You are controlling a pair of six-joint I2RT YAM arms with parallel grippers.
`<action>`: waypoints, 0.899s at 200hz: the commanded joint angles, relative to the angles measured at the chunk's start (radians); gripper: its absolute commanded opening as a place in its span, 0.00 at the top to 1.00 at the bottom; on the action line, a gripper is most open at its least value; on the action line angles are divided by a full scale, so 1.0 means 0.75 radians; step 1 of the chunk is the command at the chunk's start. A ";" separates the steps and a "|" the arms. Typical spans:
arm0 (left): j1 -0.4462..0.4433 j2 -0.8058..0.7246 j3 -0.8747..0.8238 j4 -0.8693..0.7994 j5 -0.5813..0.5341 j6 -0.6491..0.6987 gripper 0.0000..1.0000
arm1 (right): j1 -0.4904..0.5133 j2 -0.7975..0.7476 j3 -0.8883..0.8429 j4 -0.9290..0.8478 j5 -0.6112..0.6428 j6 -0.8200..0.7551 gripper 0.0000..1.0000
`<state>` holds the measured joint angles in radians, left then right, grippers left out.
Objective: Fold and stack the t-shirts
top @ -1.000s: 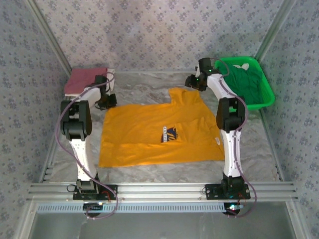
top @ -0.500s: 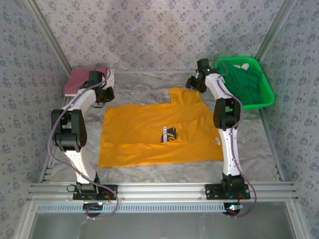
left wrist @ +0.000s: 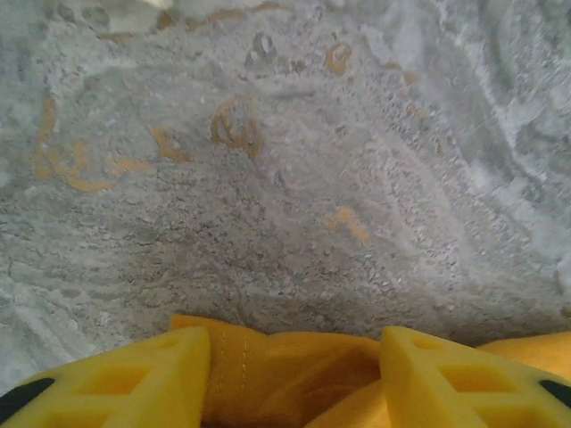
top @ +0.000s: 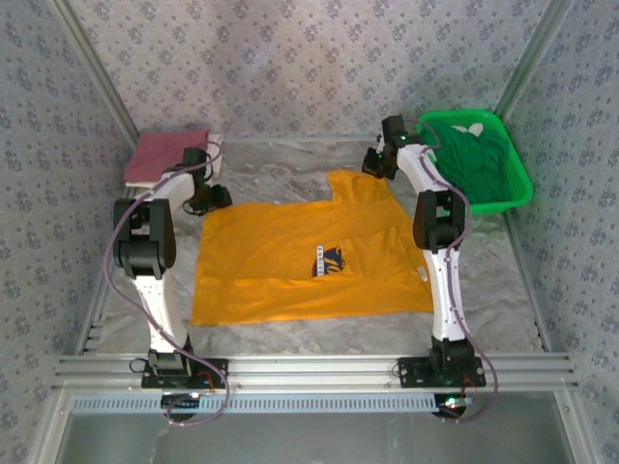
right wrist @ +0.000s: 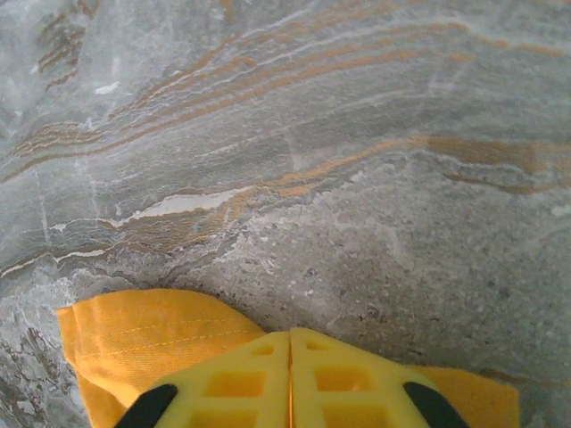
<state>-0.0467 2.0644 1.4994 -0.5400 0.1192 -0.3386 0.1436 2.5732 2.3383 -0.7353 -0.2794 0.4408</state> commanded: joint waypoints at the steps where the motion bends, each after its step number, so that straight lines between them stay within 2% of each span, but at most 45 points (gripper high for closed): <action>1: 0.001 -0.009 0.024 -0.054 0.054 0.006 0.63 | -0.004 -0.045 0.037 0.032 -0.056 0.005 0.96; 24: 0.001 -0.085 -0.031 -0.025 0.106 -0.018 0.94 | -0.005 -0.116 0.002 0.060 -0.072 0.004 1.00; 32: 0.001 -0.124 -0.054 -0.010 0.111 -0.029 1.00 | -0.005 -0.151 -0.035 0.082 -0.072 0.008 1.00; 89: 0.003 -0.335 -0.141 0.040 0.038 -0.066 1.00 | -0.008 -0.344 -0.260 0.215 -0.039 0.022 1.00; 112: 0.006 -0.353 -0.152 0.052 0.017 -0.060 1.00 | -0.023 -0.336 -0.265 0.185 -0.004 0.023 0.78; 130: 0.007 -0.343 -0.158 0.059 -0.006 -0.047 1.00 | -0.030 -0.315 -0.261 0.144 0.033 0.019 0.71; 149: 0.008 -0.328 -0.161 0.076 -0.015 -0.028 1.00 | -0.040 -0.279 -0.246 0.130 0.052 0.014 0.60; 180: 0.010 -0.285 -0.148 0.075 -0.039 -0.019 1.00 | -0.046 -0.158 -0.115 0.020 0.072 -0.029 0.49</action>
<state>-0.0460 1.8252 1.3815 -0.4957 0.1181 -0.3737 0.1150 2.3695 2.1841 -0.6304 -0.2604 0.4500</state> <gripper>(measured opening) 0.041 0.474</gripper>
